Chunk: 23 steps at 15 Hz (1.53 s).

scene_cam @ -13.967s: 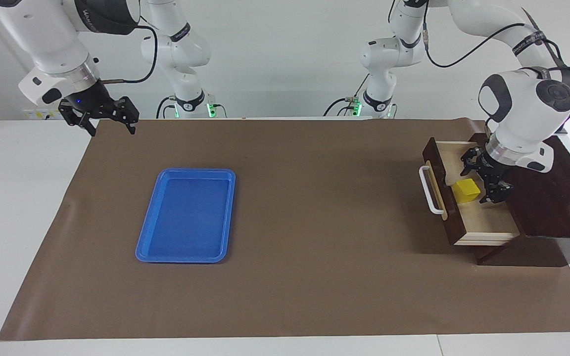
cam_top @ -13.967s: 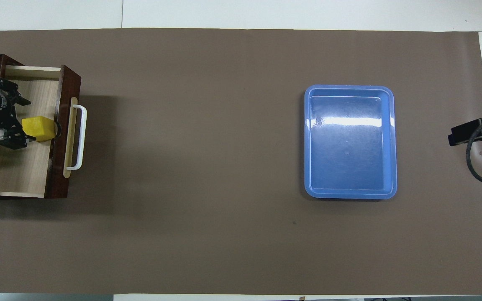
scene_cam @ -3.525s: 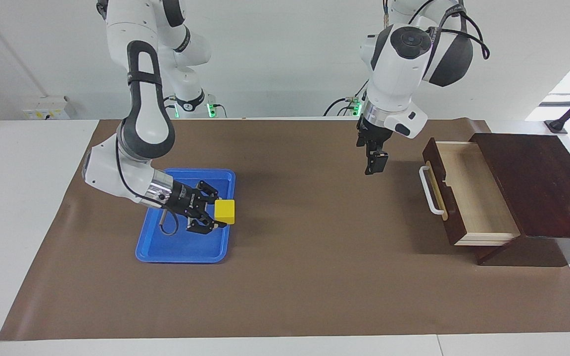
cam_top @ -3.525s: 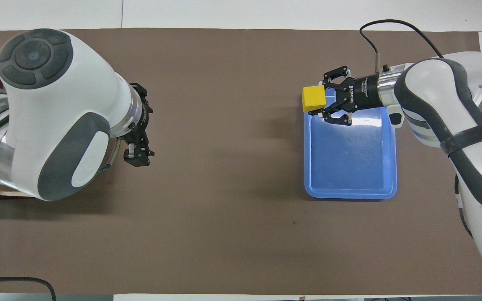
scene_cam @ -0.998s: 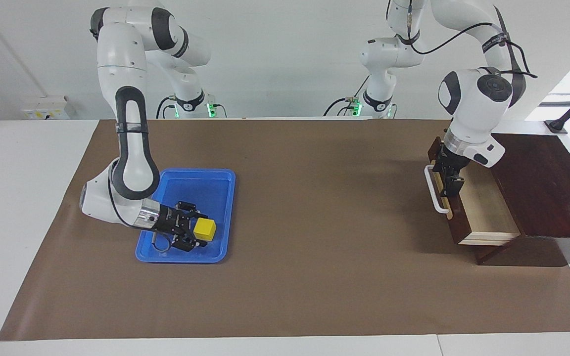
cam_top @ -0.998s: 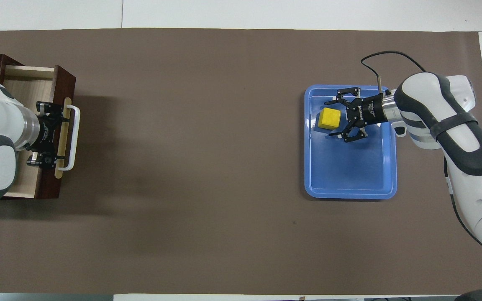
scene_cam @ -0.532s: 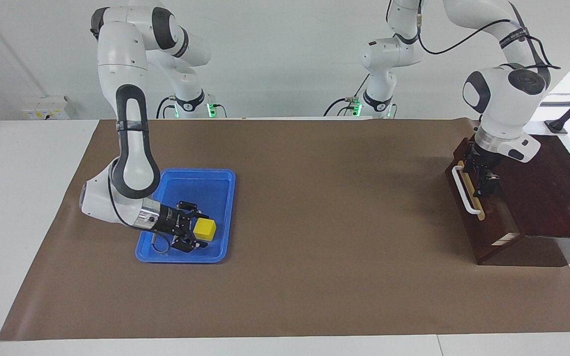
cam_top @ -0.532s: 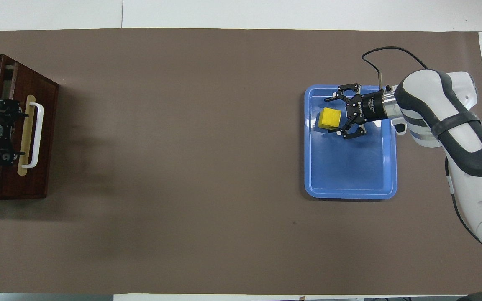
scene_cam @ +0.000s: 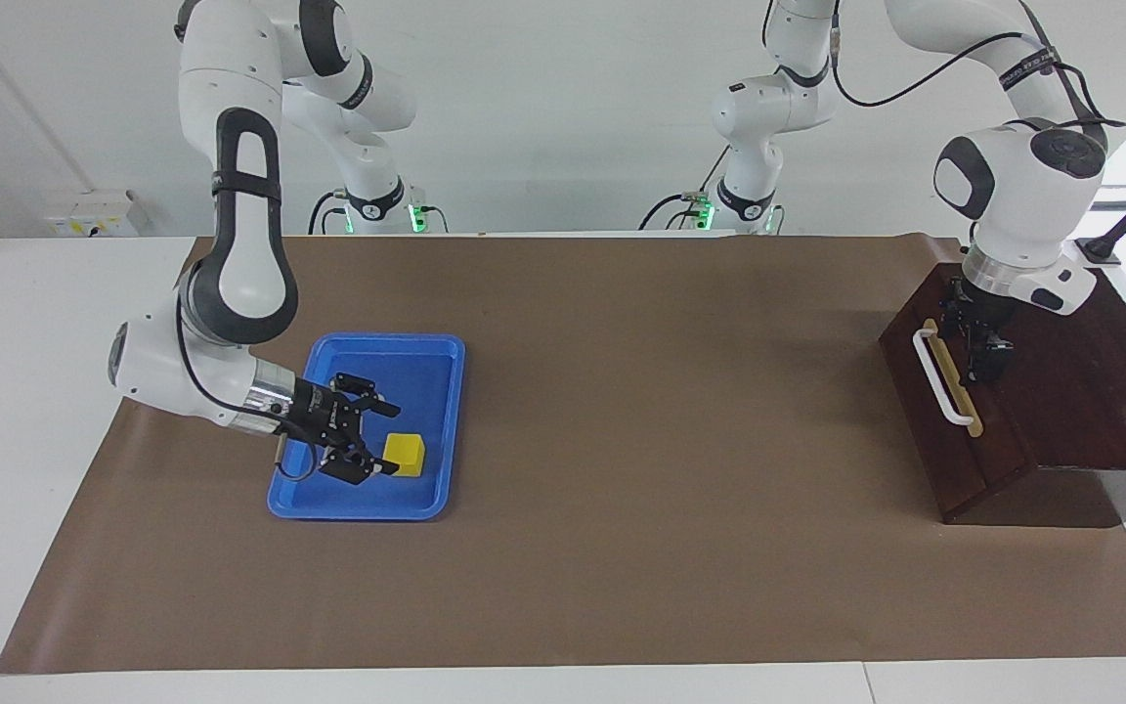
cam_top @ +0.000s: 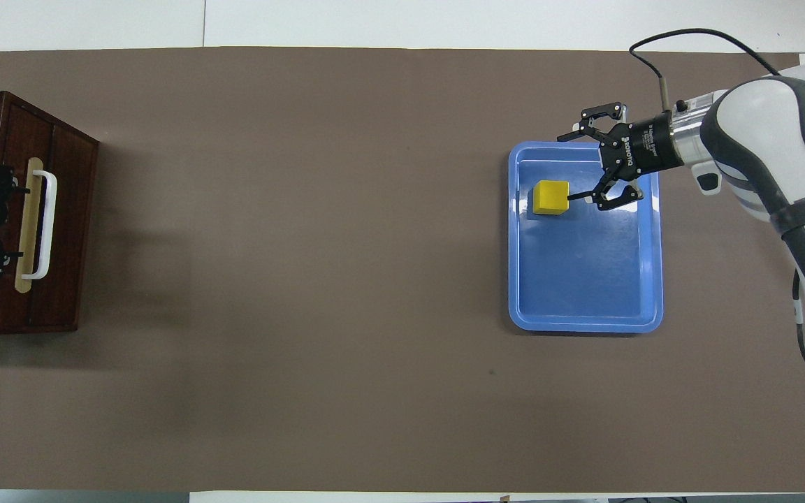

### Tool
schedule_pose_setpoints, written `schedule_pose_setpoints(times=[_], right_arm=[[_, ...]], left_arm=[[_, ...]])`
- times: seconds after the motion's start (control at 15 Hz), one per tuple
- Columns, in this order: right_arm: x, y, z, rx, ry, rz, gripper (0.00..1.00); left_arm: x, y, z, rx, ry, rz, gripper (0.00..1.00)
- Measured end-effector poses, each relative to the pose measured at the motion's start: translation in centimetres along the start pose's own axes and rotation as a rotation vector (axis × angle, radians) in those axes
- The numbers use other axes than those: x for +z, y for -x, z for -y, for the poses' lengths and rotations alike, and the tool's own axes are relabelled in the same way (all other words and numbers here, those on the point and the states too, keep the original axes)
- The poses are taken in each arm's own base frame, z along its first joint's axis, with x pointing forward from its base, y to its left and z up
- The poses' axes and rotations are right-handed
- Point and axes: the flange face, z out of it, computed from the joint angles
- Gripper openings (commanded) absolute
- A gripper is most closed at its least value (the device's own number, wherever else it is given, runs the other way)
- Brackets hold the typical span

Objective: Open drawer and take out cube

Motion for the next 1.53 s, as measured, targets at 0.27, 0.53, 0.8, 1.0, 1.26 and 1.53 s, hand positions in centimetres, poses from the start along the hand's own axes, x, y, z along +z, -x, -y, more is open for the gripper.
schedule_pose_setpoints(times=[0.27, 0.53, 0.8, 1.0, 1.26, 1.53], right_arm=[[-6.0, 5.2, -0.9, -0.152, 0.088, -0.149, 1.0], [-12.0, 10.6, -4.4, -0.506, 0.236, -0.263, 1.0], [-16.0, 13.2, -7.1, -0.844, 0.383, -0.368, 1.0], [-18.2, 14.6, -8.3, -1.067, 0.489, -0.434, 1.0], [-20.9, 16.4, -10.3, -1.285, 0.609, -0.461, 1.0], [-21.4, 17.3, -11.9, -1.375, 0.683, -0.399, 1.0]], left_arm=[[-3.1, 2.8, -1.4, 0.066, 0.027, -0.002, 1.0], [-8.1, 5.6, -0.2, 0.251, 0.008, -0.002, 1.0], [-9.7, 8.5, 1.3, 0.625, -0.071, 0.034, 1.0], [-9.7, 8.7, 1.9, 0.908, -0.071, 0.103, 1.0], [-10.5, 6.3, 3.2, 1.112, -0.047, 0.173, 1.0], [-13.5, 4.4, 3.8, 1.14, -0.017, 0.162, 1.0]])
